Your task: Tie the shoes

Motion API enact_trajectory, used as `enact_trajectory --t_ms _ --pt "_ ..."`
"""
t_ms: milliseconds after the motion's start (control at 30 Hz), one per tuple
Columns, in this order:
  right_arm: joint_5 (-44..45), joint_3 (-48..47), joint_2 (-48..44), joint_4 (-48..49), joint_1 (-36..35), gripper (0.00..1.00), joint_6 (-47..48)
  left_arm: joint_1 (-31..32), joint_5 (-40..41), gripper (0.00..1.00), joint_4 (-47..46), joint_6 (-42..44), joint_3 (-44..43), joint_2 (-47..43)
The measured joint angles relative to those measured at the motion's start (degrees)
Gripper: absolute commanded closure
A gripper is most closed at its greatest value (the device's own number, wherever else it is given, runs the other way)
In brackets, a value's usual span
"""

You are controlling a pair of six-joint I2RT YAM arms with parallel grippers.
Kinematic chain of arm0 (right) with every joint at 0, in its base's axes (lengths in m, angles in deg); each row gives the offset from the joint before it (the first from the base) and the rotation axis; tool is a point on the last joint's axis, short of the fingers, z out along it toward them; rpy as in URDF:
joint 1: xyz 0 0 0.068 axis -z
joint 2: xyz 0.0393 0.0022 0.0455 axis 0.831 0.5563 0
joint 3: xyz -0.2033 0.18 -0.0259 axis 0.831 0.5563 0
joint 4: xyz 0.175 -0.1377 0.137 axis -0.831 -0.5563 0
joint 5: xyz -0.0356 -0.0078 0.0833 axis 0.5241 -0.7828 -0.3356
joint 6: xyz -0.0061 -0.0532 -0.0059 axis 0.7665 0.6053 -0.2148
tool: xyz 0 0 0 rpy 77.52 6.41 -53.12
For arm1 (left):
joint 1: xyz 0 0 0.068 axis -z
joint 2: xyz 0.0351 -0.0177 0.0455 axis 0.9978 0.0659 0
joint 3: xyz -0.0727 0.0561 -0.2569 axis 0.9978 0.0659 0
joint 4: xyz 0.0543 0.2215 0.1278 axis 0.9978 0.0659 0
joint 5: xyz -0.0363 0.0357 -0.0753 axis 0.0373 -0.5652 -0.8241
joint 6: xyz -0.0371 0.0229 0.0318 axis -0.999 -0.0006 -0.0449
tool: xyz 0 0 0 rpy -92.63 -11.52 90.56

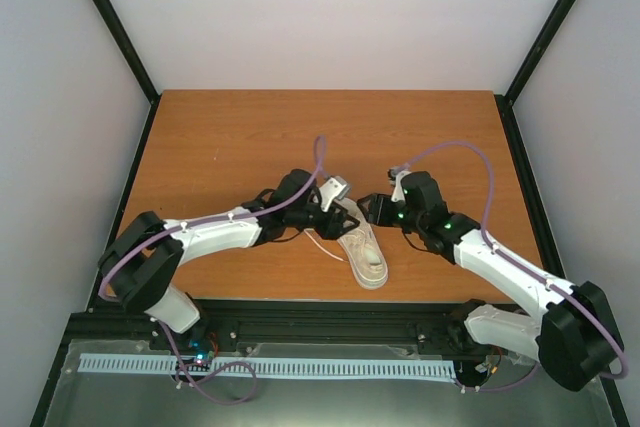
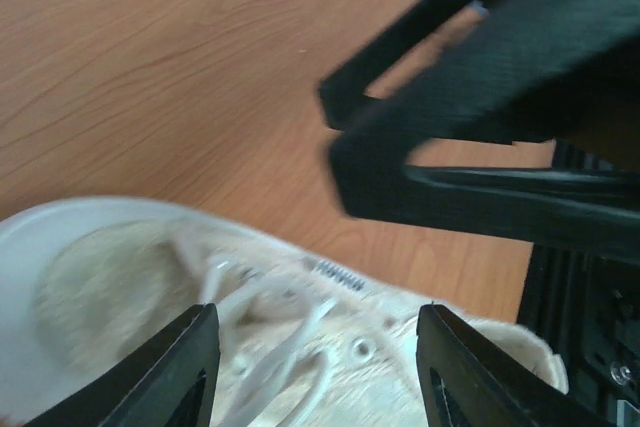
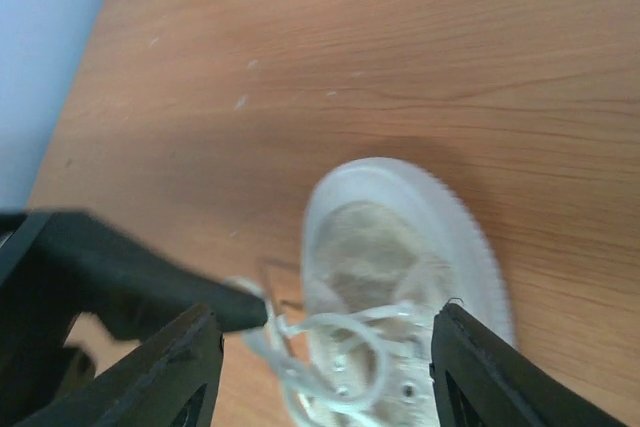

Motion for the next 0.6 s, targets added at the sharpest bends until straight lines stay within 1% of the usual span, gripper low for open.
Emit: enact_trajectory --t_ms 133,200,300,467,533,600 --pt "4.28 2.51 -1.7 -1.55 2.78 0.4 -3.06 3.5 0.35 0.47 0.44 0.63 -3.82 4.2" --pt "5.14 3.65 -1.49 -2.45 3.96 0.4 -4.2 4.24 0.81 0.49 1.05 0.83 -4.22 5.84" --pt "5.55 4.63 -0.81 -3.61 4.72 0.4 -5.31 4.74 2.1 0.54 2.32 1.09 -4.33 7.89" --pt "4.83 4.72 0.66 -3.85 4.79 0.4 -6.14 4.85 4.72 0.71 3.65 1.44 -4.39 8.7" --pt "3.61 4.72 1.42 -3.41 4.79 0.4 -6.14 4.87 5.53 0.81 3.5 1.14 -4.42 8.7" --pt "2.05 4.7 2.36 -3.02 4.79 0.4 -6.05 4.87 6.27 0.88 3.08 0.61 -4.42 8.7"
